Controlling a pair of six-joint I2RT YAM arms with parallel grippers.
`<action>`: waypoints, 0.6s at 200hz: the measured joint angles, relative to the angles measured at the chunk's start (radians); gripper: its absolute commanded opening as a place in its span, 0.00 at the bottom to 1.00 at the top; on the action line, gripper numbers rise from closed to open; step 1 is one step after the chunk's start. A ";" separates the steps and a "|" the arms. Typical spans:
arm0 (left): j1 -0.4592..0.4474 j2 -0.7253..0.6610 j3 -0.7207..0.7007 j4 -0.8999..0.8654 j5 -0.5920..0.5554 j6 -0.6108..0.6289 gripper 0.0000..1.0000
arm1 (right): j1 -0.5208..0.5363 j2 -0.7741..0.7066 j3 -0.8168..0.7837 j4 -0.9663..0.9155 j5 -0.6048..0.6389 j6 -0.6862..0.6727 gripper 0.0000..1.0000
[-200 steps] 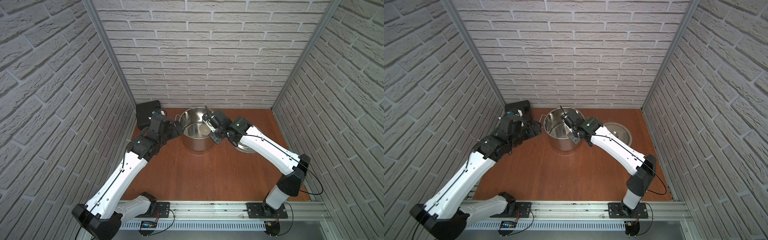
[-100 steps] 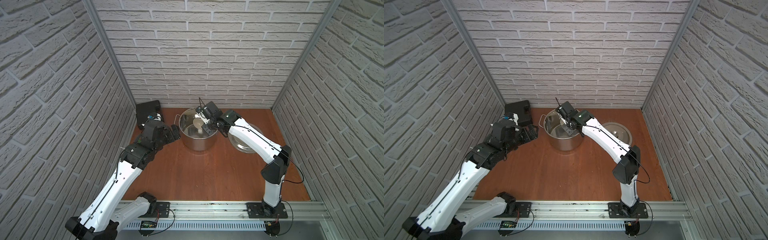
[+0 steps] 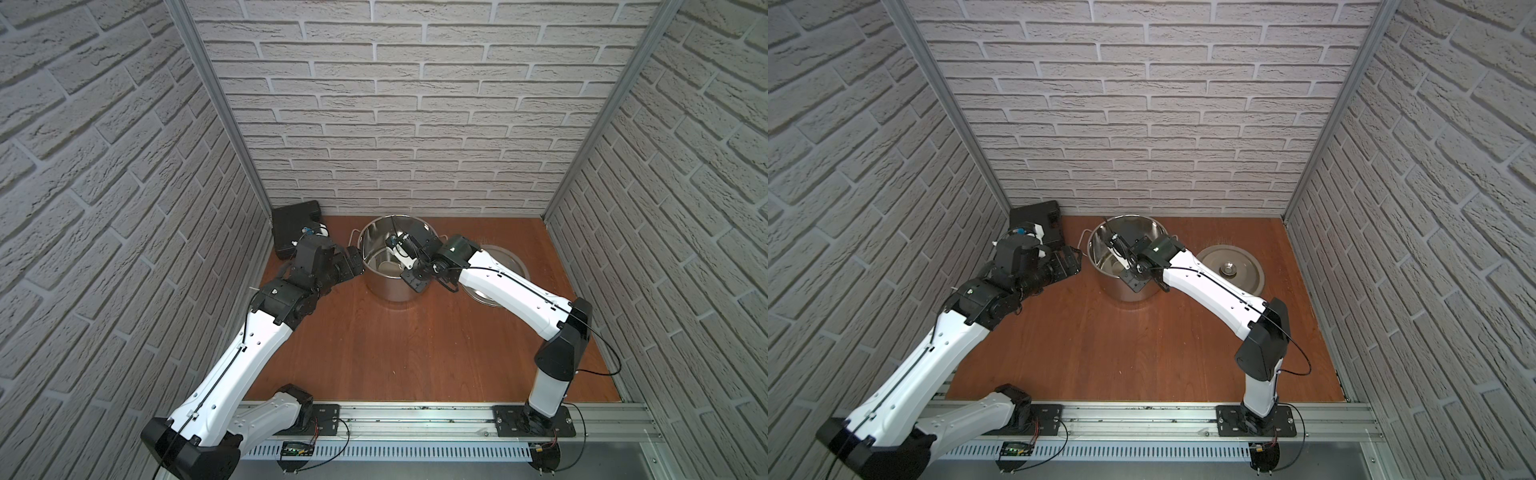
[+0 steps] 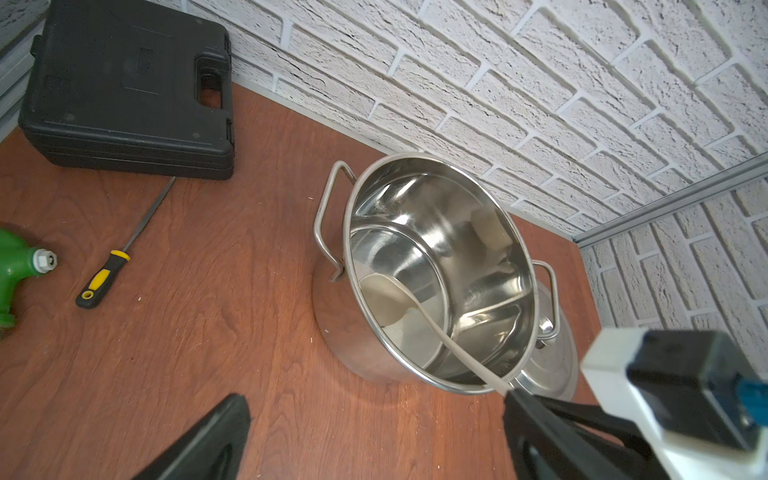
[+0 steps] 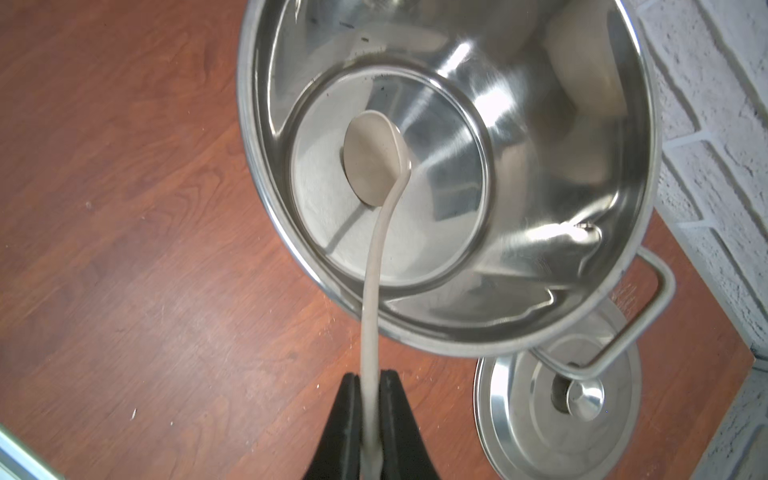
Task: Stir the soup with a spoon
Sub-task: Stir the soup in the pan with a stick.
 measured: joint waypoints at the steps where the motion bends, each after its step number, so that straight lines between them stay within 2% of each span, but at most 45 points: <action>1: 0.000 0.000 0.000 0.000 0.000 0.000 0.98 | 0.000 -0.006 -0.005 0.000 0.002 0.002 0.03; 32: 0.000 0.003 0.000 0.007 0.006 -0.004 0.98 | -0.014 -0.087 -0.057 0.004 0.040 0.010 0.03; 59: 0.000 0.003 0.000 0.013 0.010 -0.009 0.98 | -0.046 -0.096 -0.058 0.014 0.064 0.010 0.03; 120: 0.000 0.003 0.000 0.015 0.010 -0.023 0.98 | -0.127 0.043 0.090 0.013 0.097 -0.002 0.03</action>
